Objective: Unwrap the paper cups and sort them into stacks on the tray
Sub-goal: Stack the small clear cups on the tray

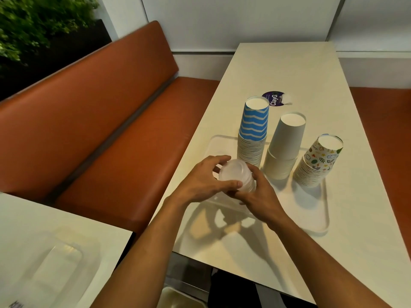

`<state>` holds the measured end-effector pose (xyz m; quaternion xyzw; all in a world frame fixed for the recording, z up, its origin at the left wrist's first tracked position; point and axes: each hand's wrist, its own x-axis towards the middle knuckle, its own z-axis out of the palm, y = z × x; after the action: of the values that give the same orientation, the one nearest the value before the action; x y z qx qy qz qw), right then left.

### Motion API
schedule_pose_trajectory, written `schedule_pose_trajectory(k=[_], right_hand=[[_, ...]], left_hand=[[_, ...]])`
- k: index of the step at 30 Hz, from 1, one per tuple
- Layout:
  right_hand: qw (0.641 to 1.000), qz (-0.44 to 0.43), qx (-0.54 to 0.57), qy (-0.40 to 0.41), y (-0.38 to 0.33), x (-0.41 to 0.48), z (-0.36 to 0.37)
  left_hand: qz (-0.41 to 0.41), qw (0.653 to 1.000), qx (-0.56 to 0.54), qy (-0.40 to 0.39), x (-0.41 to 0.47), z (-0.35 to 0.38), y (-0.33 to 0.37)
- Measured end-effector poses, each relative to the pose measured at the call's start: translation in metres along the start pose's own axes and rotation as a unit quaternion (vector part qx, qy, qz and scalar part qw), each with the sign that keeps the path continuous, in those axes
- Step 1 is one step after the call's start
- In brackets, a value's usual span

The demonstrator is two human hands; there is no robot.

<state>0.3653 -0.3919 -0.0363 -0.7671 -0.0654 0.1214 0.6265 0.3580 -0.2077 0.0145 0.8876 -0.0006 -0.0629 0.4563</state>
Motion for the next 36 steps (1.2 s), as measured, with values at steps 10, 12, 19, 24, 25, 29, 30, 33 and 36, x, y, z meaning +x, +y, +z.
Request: schedule_pose_trajectory(k=[10, 12, 19, 24, 25, 29, 30, 33, 36], right_hand=[[0.999, 0.024, 0.03, 0.028, 0.003, -0.001, -0.01], [0.999, 0.031, 0.028, 0.027, 0.005, -0.003, -0.01], [0.999, 0.032, 0.026, 0.025, 0.004, -0.004, -0.015], [0.999, 0.025, 0.03, 0.026, 0.004, -0.003, -0.015], [0.999, 0.026, 0.028, 0.025, 0.003, -0.003, -0.015], [0.999, 0.029, 0.022, 0.025, 0.006, -0.003, -0.015], [0.999, 0.029, 0.022, 0.025, 0.007, -0.003, -0.015], [0.999, 0.031, 0.018, 0.023, 0.008, -0.003, -0.016], [0.999, 0.034, 0.007, 0.023, 0.01, -0.003, -0.015]], left_hand=[[-0.091, 0.984, 0.065, 0.135, 0.055, -0.017, -0.018], [-0.095, 0.981, 0.124, 0.116, 0.068, -0.011, -0.024], [-0.11, 0.974, 0.195, 0.04, 0.089, 0.005, -0.034], [-0.119, 0.974, 0.194, 0.012, 0.095, 0.009, -0.036], [-0.119, 0.972, 0.203, 0.005, 0.096, 0.009, -0.035], [-0.109, 0.962, 0.249, -0.006, 0.102, 0.011, -0.034], [-0.109, 0.961, 0.255, -0.005, 0.103, 0.012, -0.034], [-0.113, 0.956, 0.27, -0.015, 0.108, 0.012, -0.034], [-0.117, 0.95, 0.286, -0.037, 0.111, 0.009, -0.032]])
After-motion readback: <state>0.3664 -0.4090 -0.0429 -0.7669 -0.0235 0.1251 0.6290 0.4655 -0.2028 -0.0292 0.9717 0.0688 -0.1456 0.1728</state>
